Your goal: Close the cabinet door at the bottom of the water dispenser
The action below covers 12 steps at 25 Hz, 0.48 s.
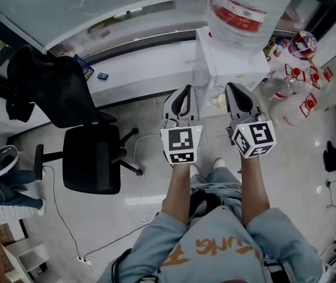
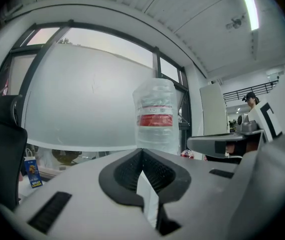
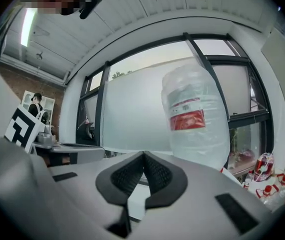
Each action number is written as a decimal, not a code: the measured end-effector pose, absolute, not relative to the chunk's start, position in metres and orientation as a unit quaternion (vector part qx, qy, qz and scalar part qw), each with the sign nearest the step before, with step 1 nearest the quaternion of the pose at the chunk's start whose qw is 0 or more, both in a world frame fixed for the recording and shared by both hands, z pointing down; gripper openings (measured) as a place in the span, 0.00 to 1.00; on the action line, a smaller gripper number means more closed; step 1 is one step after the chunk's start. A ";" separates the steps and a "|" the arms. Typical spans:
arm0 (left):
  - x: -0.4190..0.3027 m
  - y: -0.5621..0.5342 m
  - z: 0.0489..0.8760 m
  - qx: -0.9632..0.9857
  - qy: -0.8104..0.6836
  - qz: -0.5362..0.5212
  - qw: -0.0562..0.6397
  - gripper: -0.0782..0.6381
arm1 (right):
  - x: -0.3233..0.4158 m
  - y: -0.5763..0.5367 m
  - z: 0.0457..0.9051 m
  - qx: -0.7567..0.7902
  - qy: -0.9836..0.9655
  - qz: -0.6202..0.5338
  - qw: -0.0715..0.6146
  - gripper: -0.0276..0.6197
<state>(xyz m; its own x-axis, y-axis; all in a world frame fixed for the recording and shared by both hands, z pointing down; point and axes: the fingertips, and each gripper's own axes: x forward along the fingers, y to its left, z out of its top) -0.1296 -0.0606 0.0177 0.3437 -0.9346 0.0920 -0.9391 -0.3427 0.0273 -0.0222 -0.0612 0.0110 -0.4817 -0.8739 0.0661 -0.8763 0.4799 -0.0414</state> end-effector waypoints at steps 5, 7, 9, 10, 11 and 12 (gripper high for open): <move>-0.127 -0.061 -0.001 0.823 -0.568 0.017 0.022 0.14 | -0.028 -0.066 -0.001 0.501 -0.865 0.026 0.010 0.09; -0.127 -0.063 -0.004 0.823 -0.567 0.015 0.020 0.14 | -0.030 -0.070 -0.004 0.501 -0.865 0.025 0.007 0.09; -0.131 -0.067 -0.005 0.822 -0.570 0.015 0.020 0.14 | -0.033 -0.075 -0.006 0.501 -0.865 0.023 0.005 0.09; -0.134 -0.069 -0.005 0.820 -0.571 0.015 0.021 0.14 | -0.035 -0.077 -0.007 0.500 -0.866 0.021 0.005 0.09; -0.137 -0.071 -0.005 0.819 -0.573 0.016 0.021 0.14 | -0.038 -0.079 -0.009 0.499 -0.866 0.019 0.006 0.09; -0.139 -0.072 -0.005 0.818 -0.575 0.016 0.022 0.14 | -0.040 -0.080 -0.010 0.498 -0.867 0.017 0.006 0.09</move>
<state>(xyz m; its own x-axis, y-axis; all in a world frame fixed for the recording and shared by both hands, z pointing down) -0.1388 -0.0720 -0.0047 0.3385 -0.9396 0.0514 -0.9410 -0.3381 0.0168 -0.0396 -0.0801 -0.0096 -0.5043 -0.8631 0.0282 -0.8635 0.5038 -0.0238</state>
